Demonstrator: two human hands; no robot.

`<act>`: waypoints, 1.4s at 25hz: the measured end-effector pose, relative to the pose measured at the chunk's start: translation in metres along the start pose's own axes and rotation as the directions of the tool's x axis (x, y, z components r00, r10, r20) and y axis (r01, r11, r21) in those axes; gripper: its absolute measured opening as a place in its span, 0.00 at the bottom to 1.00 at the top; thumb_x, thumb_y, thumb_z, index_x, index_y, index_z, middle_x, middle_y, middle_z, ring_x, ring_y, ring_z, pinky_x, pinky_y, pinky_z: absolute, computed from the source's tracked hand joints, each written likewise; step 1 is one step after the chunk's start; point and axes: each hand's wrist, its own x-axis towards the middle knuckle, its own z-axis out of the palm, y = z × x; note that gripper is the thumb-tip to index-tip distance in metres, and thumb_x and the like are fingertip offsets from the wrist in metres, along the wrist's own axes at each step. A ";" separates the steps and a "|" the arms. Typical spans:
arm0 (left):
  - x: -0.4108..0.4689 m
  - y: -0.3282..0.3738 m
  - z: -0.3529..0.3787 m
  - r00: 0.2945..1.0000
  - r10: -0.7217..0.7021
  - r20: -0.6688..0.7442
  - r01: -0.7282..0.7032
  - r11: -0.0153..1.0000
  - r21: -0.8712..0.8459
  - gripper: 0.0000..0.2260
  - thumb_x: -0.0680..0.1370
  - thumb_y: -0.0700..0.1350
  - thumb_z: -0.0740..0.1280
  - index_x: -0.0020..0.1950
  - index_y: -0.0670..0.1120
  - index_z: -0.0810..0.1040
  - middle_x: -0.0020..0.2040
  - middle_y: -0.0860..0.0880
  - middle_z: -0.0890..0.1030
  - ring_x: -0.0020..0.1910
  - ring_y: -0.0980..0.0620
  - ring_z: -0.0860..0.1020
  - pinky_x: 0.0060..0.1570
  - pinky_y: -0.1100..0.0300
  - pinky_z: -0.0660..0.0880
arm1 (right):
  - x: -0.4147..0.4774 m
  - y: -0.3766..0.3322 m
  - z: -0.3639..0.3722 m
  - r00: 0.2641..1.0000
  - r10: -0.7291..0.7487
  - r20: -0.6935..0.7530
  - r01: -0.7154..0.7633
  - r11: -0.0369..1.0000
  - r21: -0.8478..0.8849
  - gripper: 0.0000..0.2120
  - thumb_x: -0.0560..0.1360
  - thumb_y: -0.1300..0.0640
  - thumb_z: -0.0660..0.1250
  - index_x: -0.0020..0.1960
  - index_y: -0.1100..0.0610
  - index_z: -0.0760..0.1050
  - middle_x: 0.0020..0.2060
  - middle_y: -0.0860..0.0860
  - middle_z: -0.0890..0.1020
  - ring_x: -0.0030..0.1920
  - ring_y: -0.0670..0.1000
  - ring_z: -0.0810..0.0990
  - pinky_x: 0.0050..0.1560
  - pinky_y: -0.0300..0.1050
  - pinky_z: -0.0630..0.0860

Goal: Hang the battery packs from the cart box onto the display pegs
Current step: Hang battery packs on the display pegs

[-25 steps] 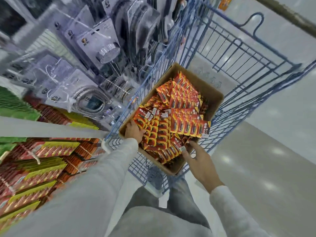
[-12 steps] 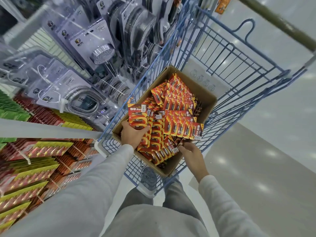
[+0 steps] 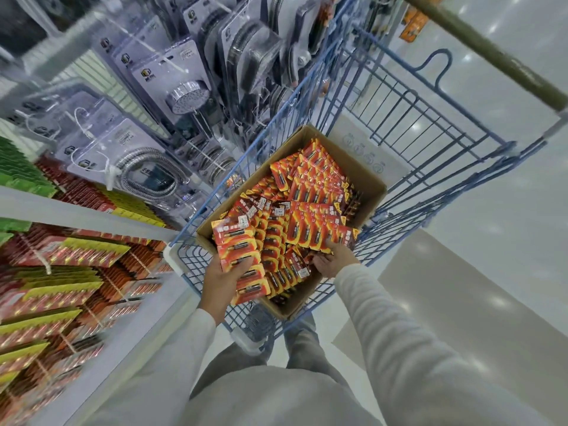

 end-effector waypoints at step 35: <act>-0.224 0.059 -0.277 0.754 0.261 -0.604 -0.618 0.593 -0.516 0.12 0.84 0.49 0.65 0.61 0.44 0.83 0.52 0.42 0.88 0.46 0.43 0.87 0.48 0.47 0.83 | -0.308 0.244 0.180 0.256 -0.172 0.951 0.897 0.410 -0.167 0.13 0.83 0.49 0.63 0.59 0.56 0.79 0.49 0.53 0.88 0.47 0.55 0.87 0.39 0.43 0.82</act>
